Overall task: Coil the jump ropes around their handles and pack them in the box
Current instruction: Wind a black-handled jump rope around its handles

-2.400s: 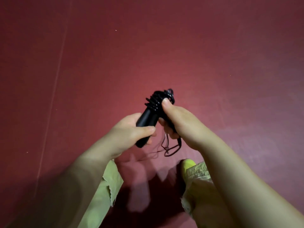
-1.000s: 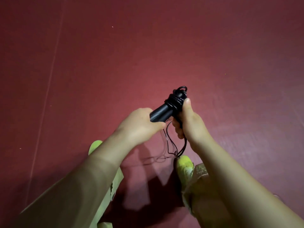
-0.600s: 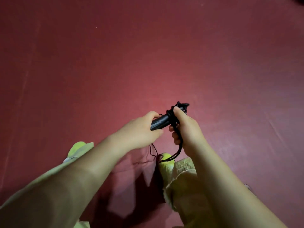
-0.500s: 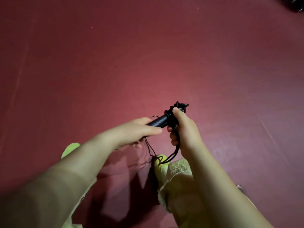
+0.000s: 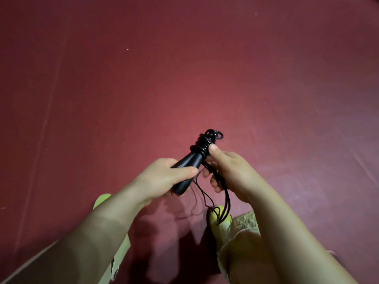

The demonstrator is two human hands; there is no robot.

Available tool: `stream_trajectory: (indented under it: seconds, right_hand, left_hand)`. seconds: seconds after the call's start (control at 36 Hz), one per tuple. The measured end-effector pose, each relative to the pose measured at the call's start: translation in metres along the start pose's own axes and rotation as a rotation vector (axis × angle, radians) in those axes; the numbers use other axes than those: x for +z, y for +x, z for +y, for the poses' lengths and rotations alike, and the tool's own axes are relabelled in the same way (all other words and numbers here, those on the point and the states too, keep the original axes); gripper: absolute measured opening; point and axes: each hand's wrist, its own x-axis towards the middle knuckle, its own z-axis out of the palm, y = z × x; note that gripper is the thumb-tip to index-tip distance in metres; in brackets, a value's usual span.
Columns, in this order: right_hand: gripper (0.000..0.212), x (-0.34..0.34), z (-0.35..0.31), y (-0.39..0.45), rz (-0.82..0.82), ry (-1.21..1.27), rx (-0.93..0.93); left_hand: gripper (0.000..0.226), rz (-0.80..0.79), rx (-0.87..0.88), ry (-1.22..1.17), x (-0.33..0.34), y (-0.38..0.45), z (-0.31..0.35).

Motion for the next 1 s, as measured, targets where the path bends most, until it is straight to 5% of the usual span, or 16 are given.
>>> stream_trajectory:
  seconds: [0.08, 0.28, 0.39, 0.47, 0.53, 0.69, 0.83, 1.0]
  right_hand:
    - [0.046, 0.007, 0.003, 0.004, 0.035, -0.112, 0.010]
    - [0.054, 0.016, 0.003, 0.005, 0.148, -0.228, 0.024]
    - [0.069, 0.018, 0.000, 0.001, 0.129, -0.002, 0.115]
    - [0.061, 0.016, -0.001, 0.000, 0.158, 0.121, 0.121]
    - [0.055, 0.013, -0.001, 0.000, 0.162, 0.151, 0.102]
    - [0.057, 0.007, 0.000, -0.003, 0.098, 0.159, 0.026]
    - [0.080, 0.003, 0.000, -0.001, -0.031, 0.359, 0.031]
    - [0.065, 0.003, 0.004, -0.003, -0.026, 0.278, 0.073]
  left_hand:
    - [0.034, 0.197, 0.065, 0.449, -0.002, 0.004, 0.000]
    - [0.034, 0.300, 0.081, 0.648, -0.005, 0.003, -0.001]
    - [0.034, 0.373, 0.142, 0.838, -0.002, 0.000, 0.002]
    - [0.037, 0.354, 0.175, 0.896, 0.001, -0.001, 0.002]
    - [0.035, 0.268, 0.167, 0.759, 0.000, 0.001, 0.000]
    - [0.045, -0.188, -0.010, -0.201, 0.008, 0.000, -0.004]
    - [0.061, -0.145, -0.002, -0.203, 0.007, 0.001, -0.002]
    - [0.066, -0.103, 0.014, -0.101, 0.009, 0.003, -0.003]
